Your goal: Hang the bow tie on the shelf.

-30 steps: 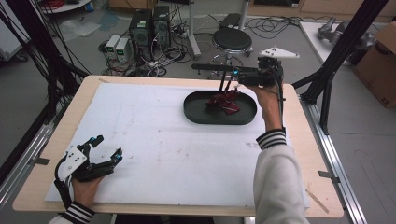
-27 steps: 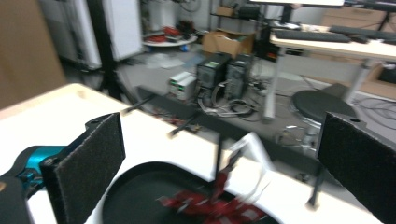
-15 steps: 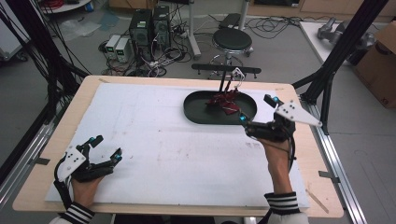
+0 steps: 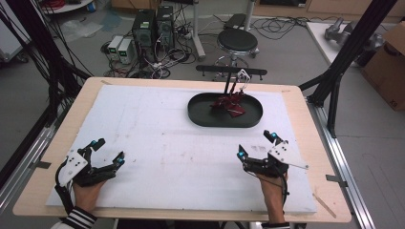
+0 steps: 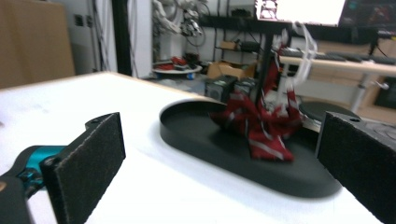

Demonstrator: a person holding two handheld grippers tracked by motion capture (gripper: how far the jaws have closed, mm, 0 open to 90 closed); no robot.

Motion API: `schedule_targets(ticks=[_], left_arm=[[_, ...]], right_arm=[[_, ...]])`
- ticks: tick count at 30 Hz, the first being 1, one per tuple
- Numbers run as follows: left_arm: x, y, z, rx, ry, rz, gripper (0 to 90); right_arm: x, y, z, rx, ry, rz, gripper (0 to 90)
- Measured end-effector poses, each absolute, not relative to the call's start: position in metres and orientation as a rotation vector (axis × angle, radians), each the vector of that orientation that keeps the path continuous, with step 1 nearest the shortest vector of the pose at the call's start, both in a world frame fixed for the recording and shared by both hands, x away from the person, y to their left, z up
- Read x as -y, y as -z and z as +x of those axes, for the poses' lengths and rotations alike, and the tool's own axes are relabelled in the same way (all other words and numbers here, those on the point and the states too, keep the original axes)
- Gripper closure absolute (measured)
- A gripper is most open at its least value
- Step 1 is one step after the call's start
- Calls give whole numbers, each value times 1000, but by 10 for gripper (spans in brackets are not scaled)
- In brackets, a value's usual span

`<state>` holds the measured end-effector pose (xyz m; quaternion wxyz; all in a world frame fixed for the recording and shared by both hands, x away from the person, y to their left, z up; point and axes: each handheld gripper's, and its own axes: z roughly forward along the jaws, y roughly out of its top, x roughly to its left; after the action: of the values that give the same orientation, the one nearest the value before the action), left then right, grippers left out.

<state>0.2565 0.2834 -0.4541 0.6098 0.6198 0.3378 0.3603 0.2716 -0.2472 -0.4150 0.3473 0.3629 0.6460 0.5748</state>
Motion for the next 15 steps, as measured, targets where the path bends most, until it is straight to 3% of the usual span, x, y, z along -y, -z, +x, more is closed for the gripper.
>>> schedule_targets(ticks=[6, 15], left_arm=[[-283, 454, 256, -780, -836, 1434, 151], [-283, 454, 256, -784, -841, 1436, 150]], right_arm=[[249, 449, 268, -1673, -1472, 980, 5], [250, 453, 262, -1628, -1492, 936, 5]])
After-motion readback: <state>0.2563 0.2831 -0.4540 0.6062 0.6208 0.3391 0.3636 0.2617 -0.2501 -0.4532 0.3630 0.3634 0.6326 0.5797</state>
